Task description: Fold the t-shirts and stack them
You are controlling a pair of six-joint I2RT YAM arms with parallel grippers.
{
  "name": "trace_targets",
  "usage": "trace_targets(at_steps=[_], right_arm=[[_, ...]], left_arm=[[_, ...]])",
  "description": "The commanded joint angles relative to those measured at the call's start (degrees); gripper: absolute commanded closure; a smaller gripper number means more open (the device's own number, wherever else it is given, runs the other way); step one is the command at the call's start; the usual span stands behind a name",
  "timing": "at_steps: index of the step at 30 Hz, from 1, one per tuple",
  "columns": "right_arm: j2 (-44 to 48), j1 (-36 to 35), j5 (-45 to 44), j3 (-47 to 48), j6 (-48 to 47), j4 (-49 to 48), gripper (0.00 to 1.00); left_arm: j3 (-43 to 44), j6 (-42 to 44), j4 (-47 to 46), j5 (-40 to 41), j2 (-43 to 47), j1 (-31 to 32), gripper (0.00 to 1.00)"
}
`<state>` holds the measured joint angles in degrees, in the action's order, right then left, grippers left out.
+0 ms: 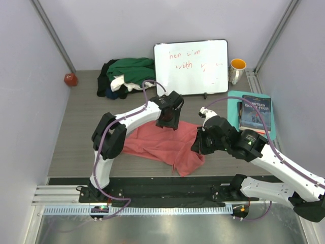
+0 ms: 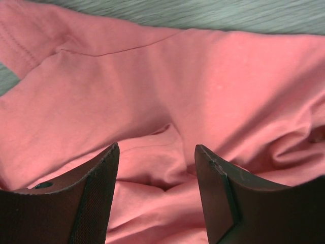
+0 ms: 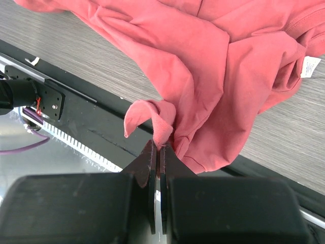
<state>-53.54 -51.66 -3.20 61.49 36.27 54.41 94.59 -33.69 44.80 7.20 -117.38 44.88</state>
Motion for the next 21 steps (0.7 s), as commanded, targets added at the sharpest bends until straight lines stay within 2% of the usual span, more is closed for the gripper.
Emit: trace_targets(at_steps=[1, 8, 13, 21], right_arm=[[0.28, -0.28, -1.19, 0.73, -0.50, -2.29, 0.99], [0.98, -0.28, -1.81, 0.56, -0.50, -2.29, 0.99], [1.15, -0.28, -2.07, 0.47, -0.41, -2.21, 0.99], [1.16, -0.28, -2.16, 0.12, -0.50, -2.21, 0.99]], left_arm=[[3.23, 1.00, 0.02, -1.31, -0.64, 0.91, 0.38], [3.41, 0.65, 1.00, -0.96, -3.11, 1.61, 0.39], [2.36, 0.56, 0.64, -0.44, -3.38, 1.61, 0.46], [1.30, 0.56, -0.15, -0.17, -4.61, 1.61, 0.51]])
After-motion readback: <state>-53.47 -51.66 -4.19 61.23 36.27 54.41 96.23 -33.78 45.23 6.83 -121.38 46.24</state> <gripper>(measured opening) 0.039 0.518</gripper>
